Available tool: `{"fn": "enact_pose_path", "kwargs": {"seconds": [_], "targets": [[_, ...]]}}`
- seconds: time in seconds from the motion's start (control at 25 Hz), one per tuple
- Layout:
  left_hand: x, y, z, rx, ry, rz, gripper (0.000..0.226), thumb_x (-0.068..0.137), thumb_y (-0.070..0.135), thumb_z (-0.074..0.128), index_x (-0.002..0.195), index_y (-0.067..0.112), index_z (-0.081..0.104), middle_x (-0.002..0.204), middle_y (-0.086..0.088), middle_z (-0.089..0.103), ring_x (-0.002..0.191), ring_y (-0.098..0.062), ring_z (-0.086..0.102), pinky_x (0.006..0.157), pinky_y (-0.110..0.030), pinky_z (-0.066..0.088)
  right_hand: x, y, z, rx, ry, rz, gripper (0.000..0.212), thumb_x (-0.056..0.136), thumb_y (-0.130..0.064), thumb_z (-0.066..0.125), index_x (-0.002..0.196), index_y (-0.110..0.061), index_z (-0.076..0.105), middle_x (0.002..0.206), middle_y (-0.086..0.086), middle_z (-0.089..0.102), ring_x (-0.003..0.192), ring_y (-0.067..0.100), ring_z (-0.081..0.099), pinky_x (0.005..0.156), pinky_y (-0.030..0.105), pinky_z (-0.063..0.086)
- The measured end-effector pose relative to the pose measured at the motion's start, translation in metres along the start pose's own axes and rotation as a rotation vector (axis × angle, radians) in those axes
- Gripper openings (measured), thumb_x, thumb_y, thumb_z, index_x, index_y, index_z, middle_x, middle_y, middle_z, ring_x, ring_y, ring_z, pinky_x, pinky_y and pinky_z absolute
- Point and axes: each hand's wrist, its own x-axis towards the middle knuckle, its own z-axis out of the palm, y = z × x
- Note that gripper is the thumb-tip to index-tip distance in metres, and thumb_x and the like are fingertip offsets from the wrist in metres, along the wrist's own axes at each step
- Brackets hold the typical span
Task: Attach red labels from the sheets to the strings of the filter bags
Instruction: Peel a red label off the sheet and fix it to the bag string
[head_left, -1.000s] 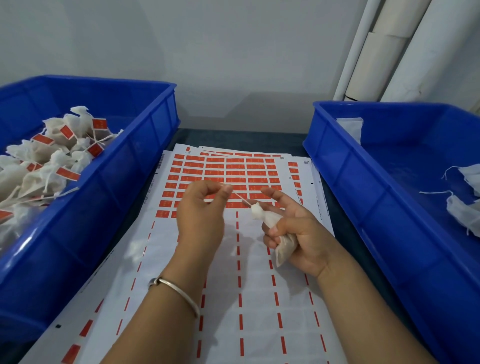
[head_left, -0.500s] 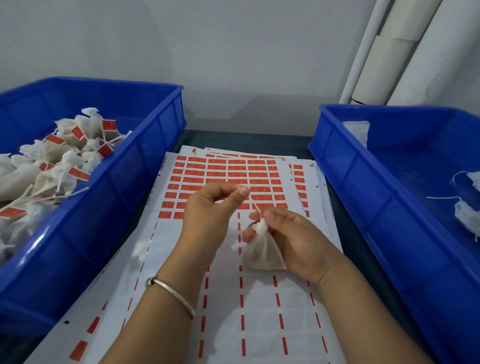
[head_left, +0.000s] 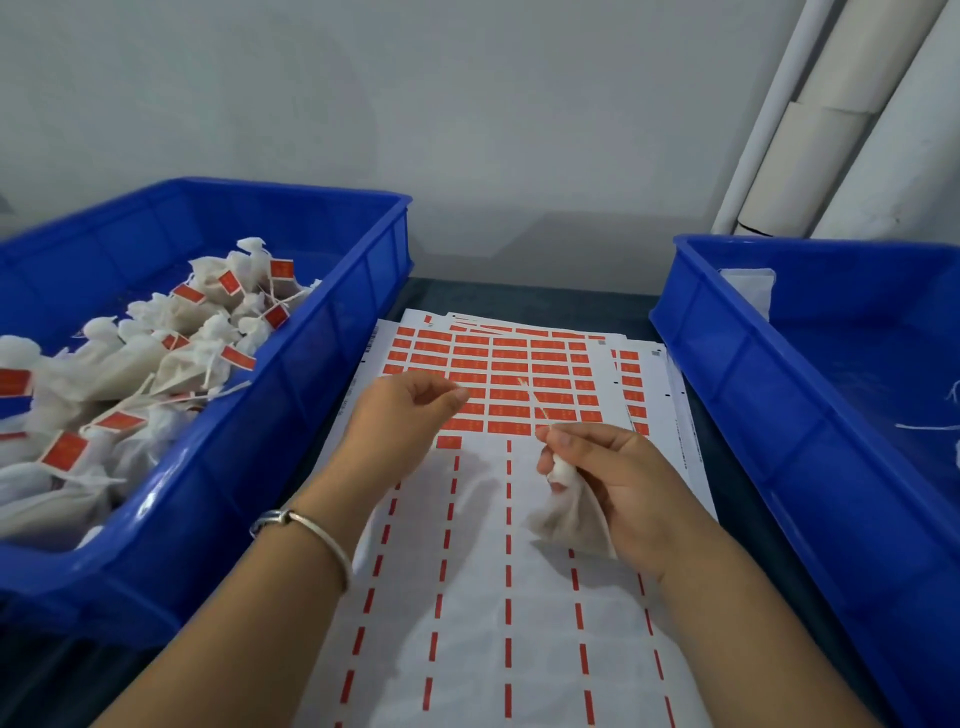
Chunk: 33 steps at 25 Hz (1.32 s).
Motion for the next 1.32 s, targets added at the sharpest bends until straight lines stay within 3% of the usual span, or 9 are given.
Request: {"fn": "enact_pose_path", "kwargs": {"seconds": [0.08,0.16,0.24,0.4,0.52,0.68,0.8,1.04,1.32], "targets": [[0.006,-0.021,0.002,0.244,-0.054,0.003,0.038,0.085,0.042,0.062,0.121,0.032,0.059,0.126,0.008,0.058,0.104,-0.012,0.059,0.066,-0.017,0.046,0.004,-0.007,0.004,-0.007,-0.001,-0.023,0.028,0.062,-0.042,0.069,0.088,-0.035,0.076,0.089,-0.004,0.074,0.079,0.014,0.071,0.072,0.029,0.056],[0.008,-0.037,0.009,0.35,-0.104,0.039,0.052,0.082,0.049,0.063,0.13,0.032,0.049,0.135,0.009,0.051,0.112,-0.013,0.056,0.065,-0.015,0.044,0.011,-0.011,0.01,-0.005,-0.001,-0.024,0.027,0.064,-0.042,0.069,0.089,-0.035,0.076,0.089,-0.004,0.074,0.079,0.014,0.071,0.07,0.028,0.056],[0.008,-0.048,0.015,0.412,-0.12,0.07,0.066,0.078,0.059,0.061,0.136,0.034,0.04,0.142,0.012,0.042,0.12,-0.014,0.051,0.079,-0.023,0.048,0.023,-0.009,0.019,-0.005,0.014,-0.007,0.022,0.069,-0.042,0.069,0.089,-0.036,0.075,0.09,-0.003,0.074,0.08,0.017,0.07,0.071,0.029,0.056],[0.013,-0.059,0.02,0.514,-0.121,0.105,0.077,0.075,0.07,0.054,0.14,0.037,0.032,0.149,0.014,0.032,0.133,-0.015,0.039,0.1,-0.037,0.039,0.048,0.006,0.034,0.109,0.039,0.094,0.012,0.084,-0.032,0.067,0.091,-0.035,0.075,0.101,-0.004,0.074,0.097,0.024,0.069,0.084,0.039,0.056],[0.017,-0.064,0.021,0.587,-0.149,0.151,0.075,0.077,0.071,0.05,0.142,0.037,0.032,0.152,0.013,0.026,0.139,-0.017,0.027,0.107,-0.041,0.03,0.055,0.02,0.036,0.248,0.068,0.153,0.018,0.081,-0.032,0.069,0.098,-0.027,0.075,0.104,0.0,0.073,0.093,0.024,0.07,0.078,0.037,0.056],[0.015,-0.068,0.022,0.674,-0.143,0.246,0.066,0.083,0.068,0.042,0.141,0.038,0.034,0.153,0.01,0.023,0.142,-0.019,0.021,0.11,-0.043,0.024,0.056,0.029,0.036,0.231,0.056,0.114,0.025,0.07,-0.037,0.069,0.094,-0.033,0.076,0.105,0.0,0.073,0.085,0.019,0.071,0.072,0.031,0.055],[0.014,-0.068,0.023,0.713,-0.129,0.271,0.063,0.085,0.067,0.04,0.141,0.038,0.035,0.153,0.01,0.024,0.141,-0.019,0.024,0.109,-0.043,0.026,0.057,0.03,0.037,0.238,0.044,0.109,0.024,0.069,-0.035,0.069,0.091,-0.034,0.076,0.105,-0.002,0.073,0.081,0.015,0.072,0.065,0.027,0.054],[0.009,-0.061,0.021,0.778,-0.114,0.34,0.048,0.091,0.058,0.04,0.134,0.036,0.046,0.145,0.008,0.041,0.13,-0.018,0.041,0.094,-0.036,0.043,0.057,0.033,0.037,0.271,0.054,0.1,0.023,0.068,-0.03,0.069,0.088,-0.025,0.078,0.103,0.001,0.073,0.086,0.02,0.072,0.07,0.032,0.057],[0.007,-0.059,0.02,0.662,-0.103,0.38,0.04,0.092,0.051,0.044,0.126,0.034,0.056,0.137,0.013,0.05,0.13,-0.013,0.04,0.099,-0.033,0.038,0.055,0.031,0.036,0.282,0.019,0.087,0.025,0.068,-0.024,0.069,0.091,-0.017,0.074,0.089,-0.001,0.074,0.074,0.014,0.071,0.062,0.025,0.054]]}}
